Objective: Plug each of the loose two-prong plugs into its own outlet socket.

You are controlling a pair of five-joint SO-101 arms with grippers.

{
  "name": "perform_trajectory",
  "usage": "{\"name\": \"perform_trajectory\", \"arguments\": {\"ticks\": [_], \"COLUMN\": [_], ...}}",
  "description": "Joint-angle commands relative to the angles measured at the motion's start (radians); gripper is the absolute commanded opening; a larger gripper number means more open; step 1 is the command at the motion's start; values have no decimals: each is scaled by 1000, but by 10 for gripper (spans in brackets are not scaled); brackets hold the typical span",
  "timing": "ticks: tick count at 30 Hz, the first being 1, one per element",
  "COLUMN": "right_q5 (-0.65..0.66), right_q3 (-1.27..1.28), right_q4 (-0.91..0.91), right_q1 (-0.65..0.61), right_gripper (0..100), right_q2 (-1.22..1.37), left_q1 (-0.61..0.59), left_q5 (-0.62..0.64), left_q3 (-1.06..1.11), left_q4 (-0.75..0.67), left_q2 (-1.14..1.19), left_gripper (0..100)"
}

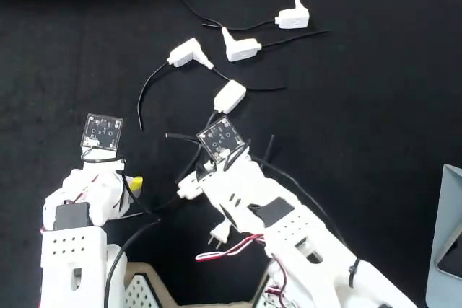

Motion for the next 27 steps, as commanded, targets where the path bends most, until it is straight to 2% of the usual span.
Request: {"name": "perform_trajectory", "arguments": {"ticks": [1, 10, 13, 20, 27], "right_q5": [9, 6, 6, 6, 5], "right_q3": [-7, 96, 93, 113, 107], "right_q4": [29, 23, 17, -178, -270], "right_q1": [11, 12, 12, 11, 8], "right_gripper": [11, 11, 11, 11, 11], "right_q2": [-70, -229, -208, -85, 45], "left_q1": [-2, -2, -2, -2, -2], "left_q5": [0, 0, 0, 0, 0], "left_q3": [-5, -5, -5, -4, -4], "left_q4": [-15, -15, -15, -15, -15], "left_q2": [-11, -11, -11, -11, -9], "left_gripper": [274, 274, 274, 274, 274]}}
